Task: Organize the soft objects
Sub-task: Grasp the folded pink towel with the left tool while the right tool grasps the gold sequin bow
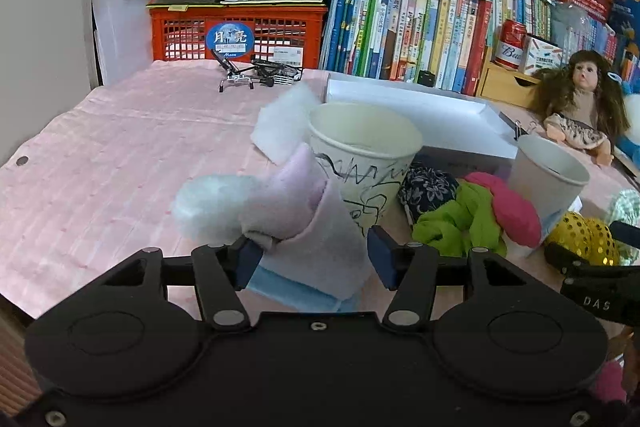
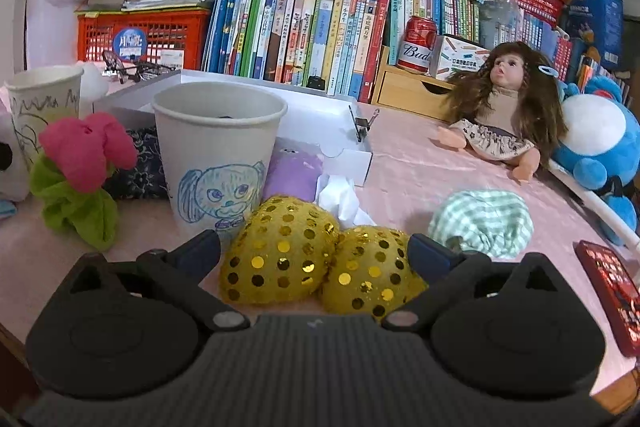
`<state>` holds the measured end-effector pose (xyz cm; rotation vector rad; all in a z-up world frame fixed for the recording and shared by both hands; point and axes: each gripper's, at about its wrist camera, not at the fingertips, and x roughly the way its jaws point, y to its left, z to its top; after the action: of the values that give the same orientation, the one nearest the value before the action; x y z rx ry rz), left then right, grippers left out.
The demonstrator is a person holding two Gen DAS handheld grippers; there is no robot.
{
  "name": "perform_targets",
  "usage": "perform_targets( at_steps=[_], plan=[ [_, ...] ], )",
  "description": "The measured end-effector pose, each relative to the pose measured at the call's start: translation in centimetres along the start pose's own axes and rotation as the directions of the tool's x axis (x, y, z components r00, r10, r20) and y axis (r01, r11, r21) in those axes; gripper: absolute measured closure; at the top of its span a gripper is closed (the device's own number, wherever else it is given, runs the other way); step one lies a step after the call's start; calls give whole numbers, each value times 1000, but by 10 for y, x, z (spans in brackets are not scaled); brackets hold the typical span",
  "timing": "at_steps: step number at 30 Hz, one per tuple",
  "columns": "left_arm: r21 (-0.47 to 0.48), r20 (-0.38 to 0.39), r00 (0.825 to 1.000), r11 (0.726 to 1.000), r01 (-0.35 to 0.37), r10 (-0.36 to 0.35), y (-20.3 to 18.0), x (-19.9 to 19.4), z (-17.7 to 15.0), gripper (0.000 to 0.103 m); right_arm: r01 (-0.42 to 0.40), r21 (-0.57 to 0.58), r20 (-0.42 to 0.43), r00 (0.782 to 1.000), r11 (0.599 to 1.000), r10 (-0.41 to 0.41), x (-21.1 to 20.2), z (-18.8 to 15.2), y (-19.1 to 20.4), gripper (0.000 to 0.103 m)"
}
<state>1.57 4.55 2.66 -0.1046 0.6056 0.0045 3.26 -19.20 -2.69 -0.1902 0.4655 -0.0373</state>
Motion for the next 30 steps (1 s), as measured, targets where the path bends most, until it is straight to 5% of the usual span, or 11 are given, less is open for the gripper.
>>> perform_targets(
  at_steps=[7, 12, 26, 28, 30],
  plan=[
    [-29, 7, 1000, 1000, -11, 11, 3, 5, 1, 73, 0, -52, -15, 1000, 999, 0, 12, -1, 1, 0],
    [-54, 6, 1000, 999, 8, -7, 8, 3, 3, 80, -10, -40, -29, 1000, 999, 8, 17, -3, -5, 0],
    [4, 49, 998, 999, 36, -36, 0, -22, 6, 83, -38, 28, 27, 999, 999, 37, -8, 9, -13, 46],
    [3, 58, 998, 999, 40, -41, 0, -26, 8, 83, -50, 49, 36, 998, 998, 48, -12, 12, -15, 64],
    [2, 67, 997, 999, 45, -45, 1, -30, 11, 84, -53, 65, 37, 998, 996, 50, -14, 16, -16, 65]
  ],
)
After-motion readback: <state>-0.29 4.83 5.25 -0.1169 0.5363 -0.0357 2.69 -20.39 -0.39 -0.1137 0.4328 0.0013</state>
